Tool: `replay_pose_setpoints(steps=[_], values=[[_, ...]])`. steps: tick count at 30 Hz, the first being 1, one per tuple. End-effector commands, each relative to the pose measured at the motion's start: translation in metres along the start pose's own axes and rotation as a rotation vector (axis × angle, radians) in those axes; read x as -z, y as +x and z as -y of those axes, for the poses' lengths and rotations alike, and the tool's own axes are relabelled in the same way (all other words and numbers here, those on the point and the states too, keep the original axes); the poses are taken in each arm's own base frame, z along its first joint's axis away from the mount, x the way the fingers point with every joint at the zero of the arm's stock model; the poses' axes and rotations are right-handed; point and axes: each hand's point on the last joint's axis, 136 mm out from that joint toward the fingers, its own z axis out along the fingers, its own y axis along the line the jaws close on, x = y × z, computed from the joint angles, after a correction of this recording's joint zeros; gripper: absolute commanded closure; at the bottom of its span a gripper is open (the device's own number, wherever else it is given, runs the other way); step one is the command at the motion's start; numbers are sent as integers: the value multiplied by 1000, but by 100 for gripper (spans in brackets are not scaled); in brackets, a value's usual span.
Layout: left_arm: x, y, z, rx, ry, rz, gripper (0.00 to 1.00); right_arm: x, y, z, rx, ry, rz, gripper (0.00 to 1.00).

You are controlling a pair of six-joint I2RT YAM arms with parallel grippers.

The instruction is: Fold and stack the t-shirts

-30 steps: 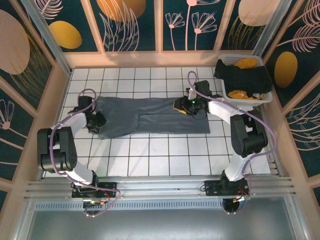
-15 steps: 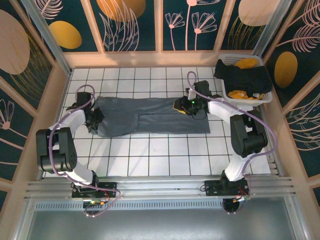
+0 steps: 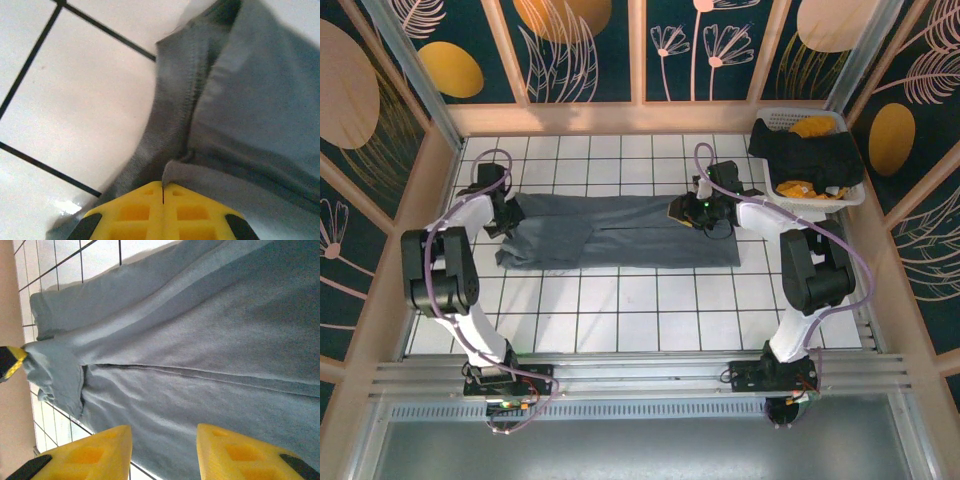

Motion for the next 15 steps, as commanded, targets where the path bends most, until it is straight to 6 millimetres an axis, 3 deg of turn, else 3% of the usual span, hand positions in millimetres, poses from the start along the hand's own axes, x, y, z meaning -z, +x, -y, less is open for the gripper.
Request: replay_pose_setpoints(steps=[1, 6, 10, 12, 15], values=[[-9, -11, -8, -25, -80, 26, 97, 16, -11, -7, 12, 9, 50, 61], [-13, -27, -1, -3, -72, 61, 76, 23, -13, 4, 0, 53, 85, 64], [22, -42, -7, 24, -132, 163, 68, 39, -26, 36, -43, 165, 159, 71], [38, -38, -4, 72, -98, 178, 67, 48, -36, 57, -65, 231, 192, 77], [49, -13, 20, 167, 45, 122, 69, 50, -51, 86, -70, 344, 189, 86]])
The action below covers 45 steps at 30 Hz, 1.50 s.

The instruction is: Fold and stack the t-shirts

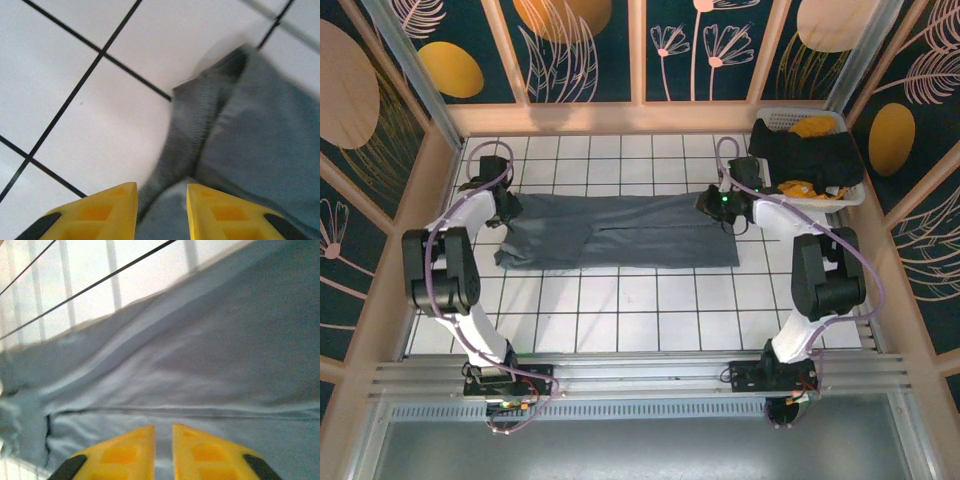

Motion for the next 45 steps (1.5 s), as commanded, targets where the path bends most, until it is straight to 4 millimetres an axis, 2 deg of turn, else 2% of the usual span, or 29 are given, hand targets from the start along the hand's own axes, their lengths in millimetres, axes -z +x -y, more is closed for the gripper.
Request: replay_pose_setpoints(steps=[1, 4, 6, 8, 12, 15, 17, 19, 23, 27, 30, 33, 36, 39, 42, 45], values=[[23, 25, 22, 146, 129, -57, 70, -6, -16, 37, 19, 174, 4, 88], [10, 59, 44, 255, 221, -169, 73, -26, -21, 56, 38, 266, -43, 91], [1, 70, 53, 304, 244, -210, 75, -37, -23, 67, 40, 312, -68, 91], [-19, 83, 58, 335, 234, -260, 77, -48, -21, 76, 39, 348, -96, 91], [-44, 80, 67, 339, 206, -278, 79, -64, -8, 90, 55, 420, -160, 91], [-61, 68, 80, 330, 201, -276, 79, -68, 16, 102, 76, 483, -230, 92], [-71, 57, 96, 328, 230, -273, 79, -64, 37, 109, 75, 521, -275, 92], [-79, 43, 126, 321, 321, -269, 78, -56, 60, 107, 72, 534, -307, 92], [-91, 18, 201, 266, 508, -244, 78, -34, 120, 93, 82, 523, -375, 92], [-93, 17, 291, 202, 703, -271, 78, -21, 179, 66, 58, 455, -447, 91], [-86, 26, 351, 188, 844, -289, 78, -24, 205, 39, -7, 362, -497, 90], [-78, 38, 400, 218, 977, -312, 77, -30, 215, 14, -74, 270, -538, 89], [-65, 41, 431, 271, 1091, -318, 76, -35, 218, -7, -159, 179, -568, 88], [-63, 38, 442, 318, 1134, -303, 75, -38, 222, -24, -245, 106, -583, 88], [-49, 21, 447, 335, 1179, -259, 73, -35, 217, -32, -307, 83, -561, 86], [-15, -4, 455, 338, 1248, -211, 73, -21, 205, -38, -351, 78, -527, 79]])
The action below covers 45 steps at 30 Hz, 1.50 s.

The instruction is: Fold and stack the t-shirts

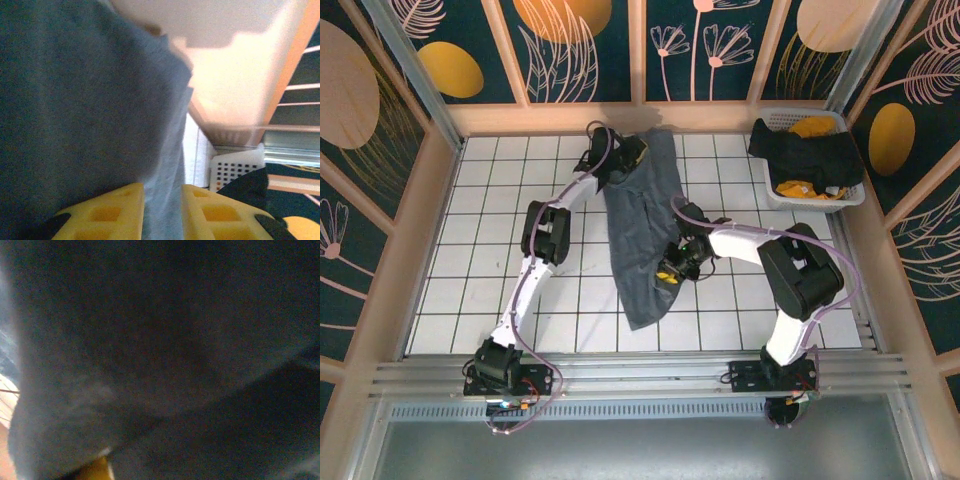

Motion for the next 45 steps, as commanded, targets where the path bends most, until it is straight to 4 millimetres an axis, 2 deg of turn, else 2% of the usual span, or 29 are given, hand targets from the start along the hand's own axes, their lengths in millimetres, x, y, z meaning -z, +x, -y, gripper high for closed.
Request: replay_pose_setpoints(steps=[1, 3, 4, 6, 7, 9, 10, 13, 17, 19, 20, 21, 22, 25, 27, 28, 30, 33, 37, 42, 45], values=[[17, -28, 65, -17, 145, 62, 73, 23, 4, -9, -97, -41, 12, 75], [29, -30, 92, -46, 156, 72, 73, 41, 10, -7, -121, -25, 36, 70], [39, -30, 109, -71, 157, 76, 73, 56, 3, -1, -159, -37, 68, 68], [58, -24, 130, -117, 135, 77, 73, 77, 4, 7, -193, -62, 103, 65], [69, -19, 136, -140, 107, 73, 73, 87, 4, 13, -200, -67, 125, 64], [89, -5, 134, -170, 25, 35, 73, 101, -2, 27, -191, -52, 169, 64], [101, 4, 128, -191, -28, 5, 73, 104, -6, 35, -174, -37, 193, 64], [143, 44, 85, -208, -191, -110, 73, 101, -17, 43, -35, 19, 241, 66], [227, 99, 13, -210, -439, -210, 73, 81, -15, 67, 141, 213, 221, 67], [268, 137, -25, -184, -525, -298, 73, 74, -6, 84, 192, 320, 189, 66], [283, 152, -33, -177, -538, -335, 73, 72, -1, 91, 205, 363, 174, 64], [298, 173, -49, -163, -565, -396, 73, 71, 4, 99, 215, 409, 159, 62], [312, 189, -52, -169, -572, -436, 73, 71, 7, 105, 222, 445, 158, 60], [347, 246, -82, -140, -615, -616, 73, 66, 9, 110, 237, 454, 161, 58], [359, 271, -93, -110, -625, -680, 73, 62, 6, 108, 247, 446, 164, 58], [364, 283, -99, -94, -632, -712, 59, 59, 3, 108, 254, 454, 163, 58], [368, 297, -103, -102, -644, -750, 57, 55, -2, 109, 270, 468, 161, 59], [368, 309, -98, -115, -640, -780, 55, 44, -3, 108, 285, 452, 136, 61], [367, 325, -94, -111, -635, -824, 54, 31, 10, 106, 317, 448, 72, 71], [375, 347, -102, -80, -664, -895, 53, 36, 27, 101, 290, 415, 46, 92], [378, 352, -106, -84, -684, -913, 52, 35, 42, 97, 266, 375, 13, 95]])
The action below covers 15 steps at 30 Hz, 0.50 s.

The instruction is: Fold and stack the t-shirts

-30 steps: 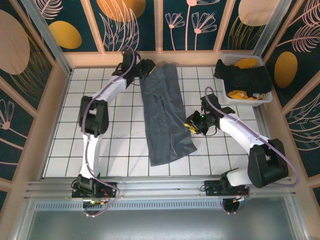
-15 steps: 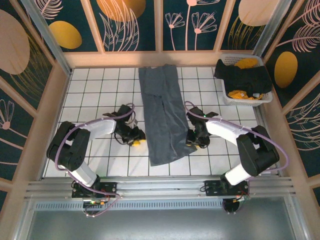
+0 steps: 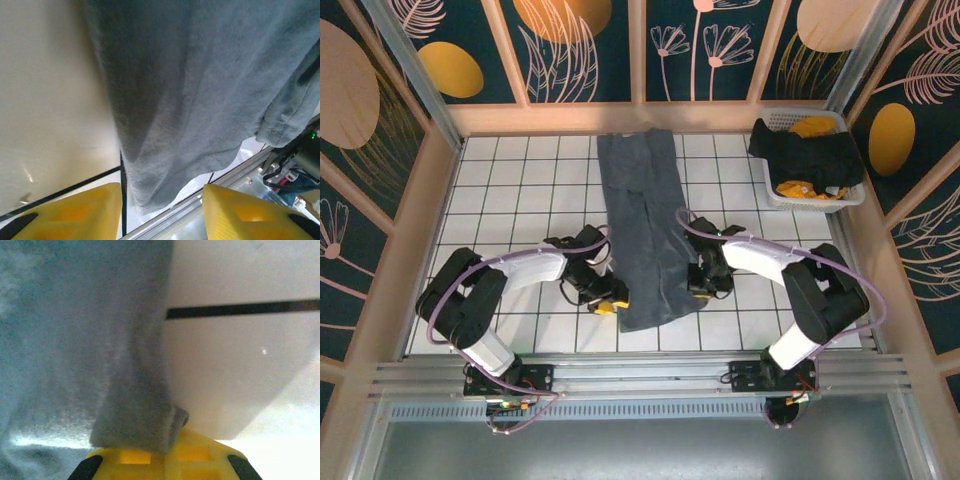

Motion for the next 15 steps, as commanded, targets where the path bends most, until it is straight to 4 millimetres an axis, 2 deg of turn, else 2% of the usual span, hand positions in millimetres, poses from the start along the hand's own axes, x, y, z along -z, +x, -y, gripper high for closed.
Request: replay_pose_setpoints(steps=[1, 5, 10, 15], values=[[-7, 12, -6, 36, -26, -61, 52, -4, 27, -7, -29, -50, -85, 96], [-13, 23, -11, 36, -71, -91, 54, -4, 39, -16, -51, -94, -116, 99], [-12, 25, -22, 45, -134, -93, 57, -2, 47, -12, -69, -86, -123, 100], [-15, 23, -16, 40, -132, -85, 59, 1, 52, -12, -61, -95, -127, 100]])
